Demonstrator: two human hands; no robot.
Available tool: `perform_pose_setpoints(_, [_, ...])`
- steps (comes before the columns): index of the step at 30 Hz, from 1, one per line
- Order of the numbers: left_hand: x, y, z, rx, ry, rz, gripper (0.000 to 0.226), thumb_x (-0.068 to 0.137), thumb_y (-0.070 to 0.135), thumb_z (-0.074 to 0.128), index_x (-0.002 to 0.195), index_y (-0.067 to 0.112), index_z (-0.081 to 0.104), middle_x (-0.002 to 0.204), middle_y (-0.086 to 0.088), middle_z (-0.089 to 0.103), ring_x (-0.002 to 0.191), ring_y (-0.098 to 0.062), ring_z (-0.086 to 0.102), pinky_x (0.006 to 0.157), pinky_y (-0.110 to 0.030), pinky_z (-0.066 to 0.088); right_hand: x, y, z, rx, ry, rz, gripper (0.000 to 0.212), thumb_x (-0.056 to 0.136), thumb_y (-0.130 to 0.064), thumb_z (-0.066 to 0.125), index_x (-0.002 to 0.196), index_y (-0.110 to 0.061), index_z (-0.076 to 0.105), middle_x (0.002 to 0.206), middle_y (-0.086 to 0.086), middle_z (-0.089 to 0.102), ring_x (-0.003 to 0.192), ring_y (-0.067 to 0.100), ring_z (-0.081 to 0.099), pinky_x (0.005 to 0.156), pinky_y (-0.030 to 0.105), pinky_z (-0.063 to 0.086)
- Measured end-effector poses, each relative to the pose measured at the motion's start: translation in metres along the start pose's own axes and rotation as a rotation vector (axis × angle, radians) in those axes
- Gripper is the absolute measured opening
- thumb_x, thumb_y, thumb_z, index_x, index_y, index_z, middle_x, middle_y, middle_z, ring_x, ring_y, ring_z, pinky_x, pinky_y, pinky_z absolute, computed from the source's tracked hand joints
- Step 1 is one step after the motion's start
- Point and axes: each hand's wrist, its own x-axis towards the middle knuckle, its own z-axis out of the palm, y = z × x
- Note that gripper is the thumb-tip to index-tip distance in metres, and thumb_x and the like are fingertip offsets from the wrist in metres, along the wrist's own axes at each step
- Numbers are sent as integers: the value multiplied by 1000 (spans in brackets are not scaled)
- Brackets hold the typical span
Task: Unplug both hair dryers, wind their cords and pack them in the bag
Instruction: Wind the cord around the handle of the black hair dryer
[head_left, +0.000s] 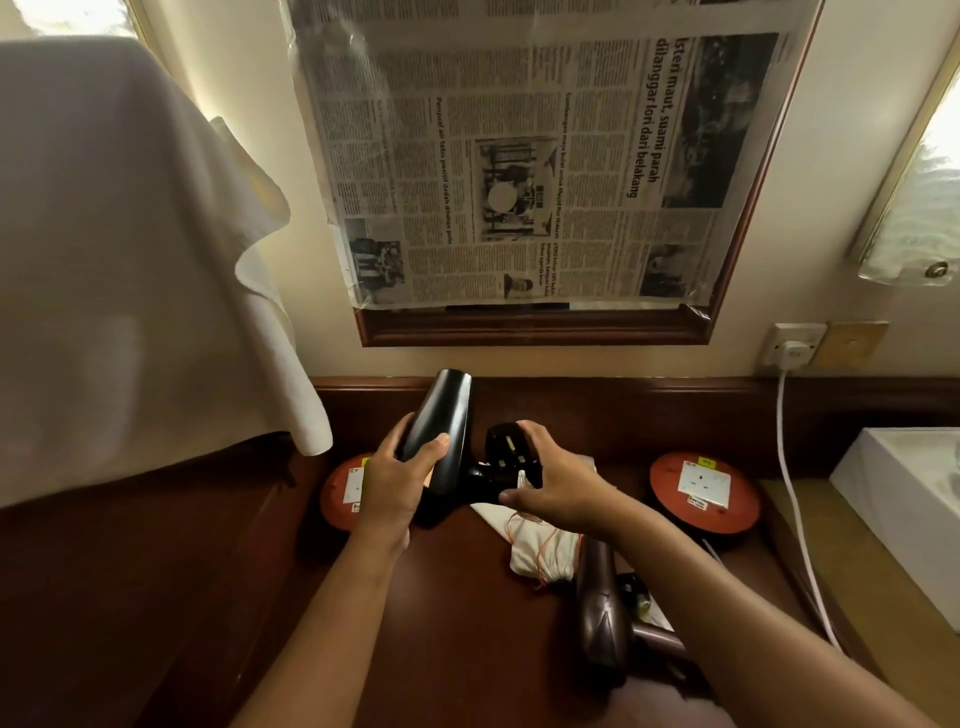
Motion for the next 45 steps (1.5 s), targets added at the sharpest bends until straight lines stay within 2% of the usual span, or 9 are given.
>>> perform_pose_setpoints(5, [-2, -24, -5, -17, 17, -72, 56, 81, 19, 73, 133, 17, 54, 118, -5, 63, 102, -18, 64, 80, -27, 53, 5, 19, 28, -150, 42, -28, 89, 65, -43, 71, 140, -33, 25, 126, -8, 52, 120, 16, 47, 102, 49, 36])
perform_pose_setpoints(10, [-8, -58, -15, 1, 30, -187, 47, 81, 24, 73, 127, 23, 59, 113, -6, 68, 103, -23, 66, 95, -44, 52, 3, 34, 57, -186, 4, -14, 60, 75, -36, 69, 128, -30, 42, 121, -8, 57, 119, 19, 49, 107, 54, 25])
perform_pose_setpoints(15, [-17, -92, -29, 19, 24, -289, 55, 79, 28, 75, 130, 24, 57, 114, -5, 68, 103, -23, 67, 95, -45, 52, -1, 48, 90, -157, -54, 13, 67, 76, -35, 71, 135, -31, 38, 128, -7, 54, 123, 21, 47, 105, 50, 28])
perform_pose_setpoints(18, [-19, -114, -38, 57, 14, -329, 51, 85, 23, 70, 133, 22, 54, 122, -7, 64, 106, -21, 64, 91, -37, 53, -4, 54, 111, -185, -92, 52, 71, 80, -32, 70, 141, -27, 35, 136, -2, 51, 128, 25, 43, 105, 48, 26])
perform_pose_setpoints(21, [-20, -133, -47, 80, -6, -377, 44, 89, 20, 65, 131, 22, 51, 117, 3, 60, 103, -17, 60, 73, -21, 49, -6, 63, 134, -164, -130, 68, 69, 81, -31, 69, 141, -26, 36, 135, -1, 51, 128, 25, 43, 107, 51, 26])
perform_pose_setpoints(26, [-24, -169, -63, 149, -64, -433, 48, 88, 27, 67, 133, 25, 51, 121, 0, 63, 108, -19, 62, 90, -35, 52, -6, 81, 168, -156, -159, 116, 68, 78, -31, 69, 138, -29, 37, 128, -3, 55, 122, 24, 47, 101, 47, 26])
perform_pose_setpoints(31, [-27, -186, -72, 191, -100, -462, 52, 93, 18, 60, 142, 17, 42, 95, 16, 52, 81, 5, 52, 60, -5, 42, -7, 91, 190, -245, -194, 134, 74, 79, -33, 69, 142, -26, 32, 126, 1, 53, 120, 24, 45, 102, 44, 23])
perform_pose_setpoints(36, [-22, -210, -79, 253, -146, -501, 50, 92, 25, 62, 139, 21, 45, 108, 12, 56, 108, -12, 57, 71, -15, 43, -6, 102, 208, -279, -212, 166, 77, 79, -33, 69, 144, -25, 28, 132, 2, 50, 124, 25, 42, 105, 45, 21])
perform_pose_setpoints(45, [-11, -235, -84, 309, -206, -509, 52, 93, 26, 61, 142, 27, 43, 117, 9, 56, 103, -8, 54, 68, -13, 40, -2, 117, 233, -284, -227, 216, 78, 80, -32, 69, 145, -25, 26, 132, 2, 51, 123, 26, 44, 106, 45, 20])
